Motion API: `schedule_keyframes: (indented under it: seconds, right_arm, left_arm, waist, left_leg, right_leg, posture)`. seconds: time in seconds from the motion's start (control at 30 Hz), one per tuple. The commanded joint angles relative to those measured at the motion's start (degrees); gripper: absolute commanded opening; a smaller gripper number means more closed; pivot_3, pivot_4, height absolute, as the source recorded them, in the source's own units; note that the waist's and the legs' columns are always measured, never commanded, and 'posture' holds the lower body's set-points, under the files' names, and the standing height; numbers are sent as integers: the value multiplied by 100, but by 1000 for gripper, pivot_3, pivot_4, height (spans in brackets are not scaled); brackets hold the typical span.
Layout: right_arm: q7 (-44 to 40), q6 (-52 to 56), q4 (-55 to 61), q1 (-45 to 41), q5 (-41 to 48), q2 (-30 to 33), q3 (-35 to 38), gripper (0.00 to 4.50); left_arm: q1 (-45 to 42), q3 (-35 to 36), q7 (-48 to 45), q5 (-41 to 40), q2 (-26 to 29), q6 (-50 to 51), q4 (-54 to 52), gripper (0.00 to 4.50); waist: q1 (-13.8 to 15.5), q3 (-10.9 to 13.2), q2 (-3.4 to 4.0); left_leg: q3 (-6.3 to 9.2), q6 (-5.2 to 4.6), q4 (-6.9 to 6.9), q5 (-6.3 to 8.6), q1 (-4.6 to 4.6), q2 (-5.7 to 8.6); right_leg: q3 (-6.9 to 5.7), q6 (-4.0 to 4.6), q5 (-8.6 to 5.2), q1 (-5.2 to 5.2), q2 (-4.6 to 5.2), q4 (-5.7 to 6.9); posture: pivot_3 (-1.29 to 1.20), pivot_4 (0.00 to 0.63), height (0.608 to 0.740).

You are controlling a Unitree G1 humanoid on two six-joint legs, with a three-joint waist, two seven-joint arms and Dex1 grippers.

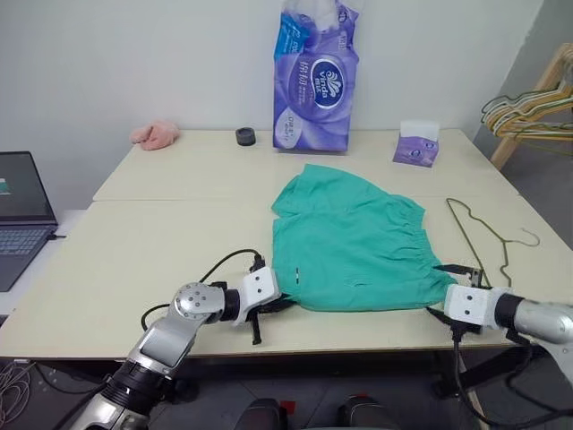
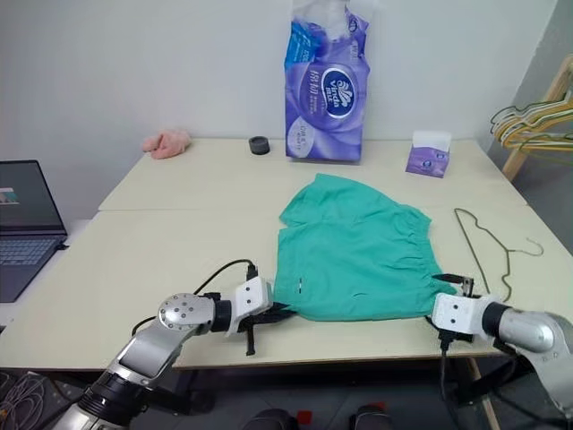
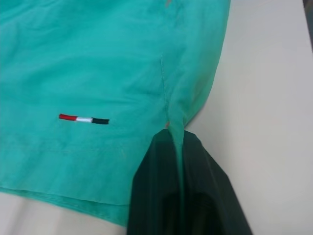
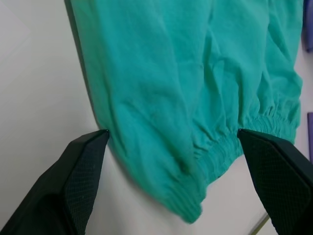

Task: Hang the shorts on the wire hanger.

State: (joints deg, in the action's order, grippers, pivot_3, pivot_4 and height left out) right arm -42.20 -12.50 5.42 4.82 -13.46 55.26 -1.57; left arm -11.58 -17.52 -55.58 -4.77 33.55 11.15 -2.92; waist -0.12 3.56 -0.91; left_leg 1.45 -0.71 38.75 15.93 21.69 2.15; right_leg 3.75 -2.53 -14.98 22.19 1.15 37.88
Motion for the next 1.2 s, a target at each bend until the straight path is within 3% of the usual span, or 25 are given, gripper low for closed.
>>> schedule_keyframes:
  seconds: [0.03, 0.23, 0.47, 0.63, 0.87, 1.07, 1.2]
  right_arm:
    - [72, -503, -477, -598, -460, -79, -422, 4500]
    - [132, -1025, -1156, -1346, -851, -280, -927, 2487]
    - [77, -1235, -1455, -1966, -699, -619, -1103, 97]
    - [-474, -1239, -1261, -2156, -196, -745, -1213, 19]
    - [-1841, -505, 220, -1044, 994, 89, -1025, 19]
    - [-2318, 52, 906, -328, 1443, 730, -767, 19]
    - [-2363, 227, 1129, -238, 1434, 735, -839, 19]
  left_arm:
    - [-131, 183, -18, -129, -8, 50, -90, 35]
    - [-86, 221, -105, -227, 60, 157, -242, 0]
    - [11, 352, -419, -365, 455, 276, -417, 0]
    - [187, 355, -1027, -655, 1029, 548, -785, 0]
    - [788, 171, -2085, -1241, 2069, 1284, -1839, 0]
    - [967, 70, -2257, -1218, 2269, 1346, -2052, 0]
    - [1004, 36, -2219, -1263, 2196, 1380, -2113, 0]
  waist:
    - [-8, 1, -1]
    - [-23, 1, -2]
    - [-21, 2, -1]
    - [-61, 4, 2]
    - [0, 14, 14]
    - [-1, 18, 12]
    - [-7, 21, 6]
  left_leg:
    - [0, -1, 0, 0, -1, 0]
    - [-3, -1, 1, 1, -4, 1]
    - [-2, -1, 1, 1, -4, 1]
    - [2, -1, -1, 2, -5, -1]
    - [4, -11, 2, 13, 1, 1]
    - [-6, -11, 5, 13, -28, -5]
    - [-5, -11, 4, 14, -28, -6]
  right_leg:
    - [1, 1, 0, -1, 0, 1]
    - [5, 2, 2, -1, 1, 6]
    - [7, 4, 3, 0, 3, 9]
    - [5, 8, 0, 3, 3, 12]
    - [0, 9, -5, 2, 13, 9]
    - [-2, 22, -40, -20, 12, 9]
    - [-3, 1, -45, -20, 11, 11]
  posture:
    - [-34, 32, 740]
    - [-21, 32, 740]
    - [-13, 32, 740]
    - [-11, 35, 740]
    - [-25, 41, 740]
    - [-43, 43, 740]
    - [-48, 42, 740]
